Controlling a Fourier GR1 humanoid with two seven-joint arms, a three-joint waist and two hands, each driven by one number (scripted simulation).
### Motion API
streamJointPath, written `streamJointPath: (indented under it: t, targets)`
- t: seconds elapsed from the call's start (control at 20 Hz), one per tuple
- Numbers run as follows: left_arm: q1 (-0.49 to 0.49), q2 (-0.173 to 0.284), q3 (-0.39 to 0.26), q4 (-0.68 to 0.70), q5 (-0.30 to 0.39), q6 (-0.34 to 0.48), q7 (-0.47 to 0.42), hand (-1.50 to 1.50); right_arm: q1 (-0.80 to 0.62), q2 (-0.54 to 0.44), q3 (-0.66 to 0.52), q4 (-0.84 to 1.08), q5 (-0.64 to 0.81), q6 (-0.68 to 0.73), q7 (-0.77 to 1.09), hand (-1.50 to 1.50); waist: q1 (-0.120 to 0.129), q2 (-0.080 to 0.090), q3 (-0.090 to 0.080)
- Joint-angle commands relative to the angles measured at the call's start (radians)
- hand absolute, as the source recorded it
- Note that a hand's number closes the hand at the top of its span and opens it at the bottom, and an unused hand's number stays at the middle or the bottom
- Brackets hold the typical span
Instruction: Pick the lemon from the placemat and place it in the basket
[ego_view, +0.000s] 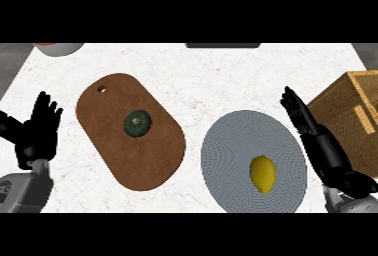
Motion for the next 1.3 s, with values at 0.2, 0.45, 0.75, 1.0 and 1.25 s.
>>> streamJointPath:
  t: [0.2, 0.45, 0.75, 1.0, 1.25]
  targets:
    - [-0.021, 0.104, -0.156, -0.024, -0.148, -0.123, -0.006, 0.0, 0.119, 0.101, -0.162, 0.137, -0.327, 0.236, -0.312, 1.5, -0.039, -0.007, 0.005]
    - [-0.041, 0.081, -0.242, -0.022, -0.187, -0.161, 0.027, 0.0, 0.108, 0.242, -0.087, 0.048, -0.168, 0.255, -0.719, -1.5, -0.035, -0.017, -0.001]
    - [-0.034, 0.073, -0.26, -0.067, -0.21, -0.158, 0.07, 0.0, 0.297, 0.263, -0.051, -0.107, 0.089, -0.131, -0.562, -1.5, -0.034, -0.024, -0.008]
    - [-0.016, 0.103, -0.23, -0.046, -0.194, -0.179, 0.048, 0.0, 0.361, -0.045, -0.193, -0.119, 0.289, -0.179, -0.336, -1.5, -0.052, -0.024, -0.015]
    - [-0.026, 0.093, -0.234, -0.044, -0.204, -0.169, 0.063, 0.0, 0.467, -0.327, -0.214, -0.247, 0.354, 0.016, -0.135, -1.5, -0.049, -0.022, -0.016]
